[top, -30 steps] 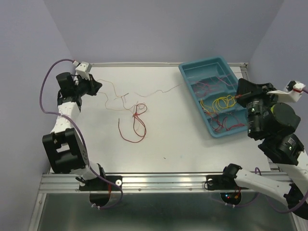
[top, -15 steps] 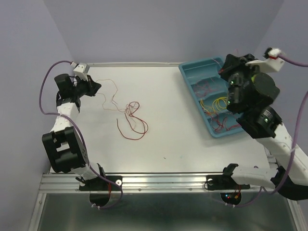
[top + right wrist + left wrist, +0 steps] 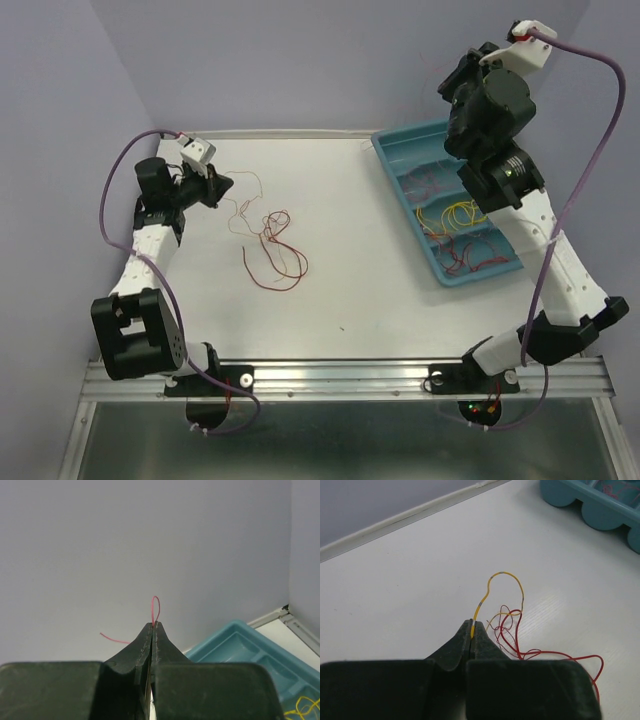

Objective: Untangle the cables
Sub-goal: Untie the cable, then place the cable in the bin.

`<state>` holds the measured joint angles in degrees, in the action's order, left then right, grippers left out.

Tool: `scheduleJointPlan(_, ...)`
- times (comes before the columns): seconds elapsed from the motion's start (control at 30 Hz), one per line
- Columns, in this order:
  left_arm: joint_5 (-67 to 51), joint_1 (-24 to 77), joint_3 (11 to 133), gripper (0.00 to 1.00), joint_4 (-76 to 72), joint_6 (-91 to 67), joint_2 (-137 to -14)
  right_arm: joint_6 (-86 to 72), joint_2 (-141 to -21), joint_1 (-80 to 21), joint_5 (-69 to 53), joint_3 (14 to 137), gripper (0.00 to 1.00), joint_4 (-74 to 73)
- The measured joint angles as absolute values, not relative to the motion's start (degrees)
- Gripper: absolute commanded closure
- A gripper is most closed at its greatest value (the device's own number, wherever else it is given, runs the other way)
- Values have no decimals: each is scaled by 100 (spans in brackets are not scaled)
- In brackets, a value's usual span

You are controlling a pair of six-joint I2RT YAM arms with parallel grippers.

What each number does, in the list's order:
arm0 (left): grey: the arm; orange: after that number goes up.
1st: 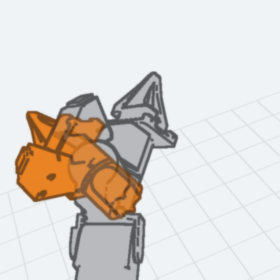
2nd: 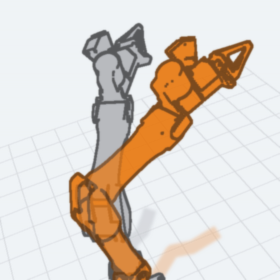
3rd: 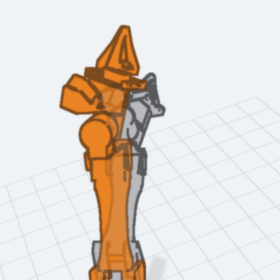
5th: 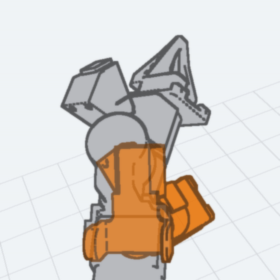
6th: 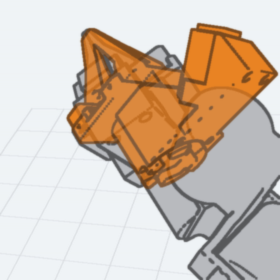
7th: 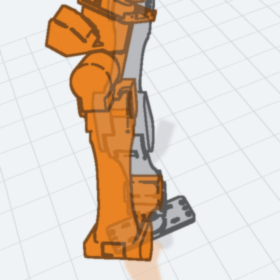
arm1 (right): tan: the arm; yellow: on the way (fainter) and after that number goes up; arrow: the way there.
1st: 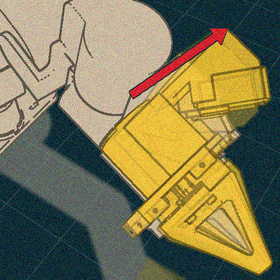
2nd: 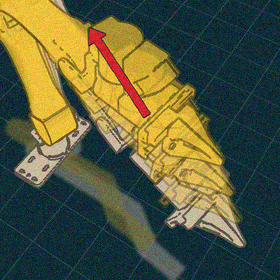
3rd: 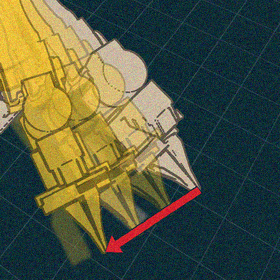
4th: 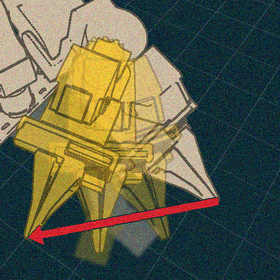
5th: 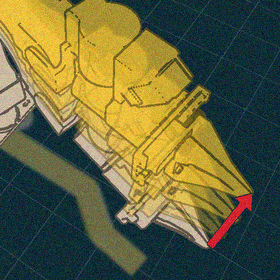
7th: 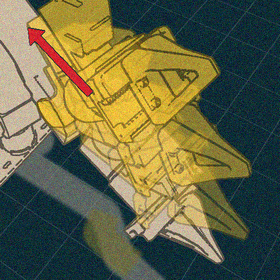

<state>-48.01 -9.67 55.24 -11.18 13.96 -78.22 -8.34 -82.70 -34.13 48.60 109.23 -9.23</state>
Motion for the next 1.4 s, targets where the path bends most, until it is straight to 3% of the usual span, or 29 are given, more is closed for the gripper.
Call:
scheduleJointPlan(0.3,-4727,-937,5489,100,-1092,1503,-7776,-1675,-9531,-1728,3452,11679,99,-1192)
scheduleJointPlan(0.6,-4689,-856,5474,100,-1087,1573,-7736,-2692,-9852,-768,2375,11321,99,-1485)
scheduleJointPlan(1.2,-4637,-749,5393,100,-1066,1651,-7708,-3133,-9891,-650,1566,10298,99,-1253)
scheduleJointPlan(1.4,-4626,-746,5393,100,-1057,1671,-7703,-3277,-9371,-650,1538,9664,99,-1114)
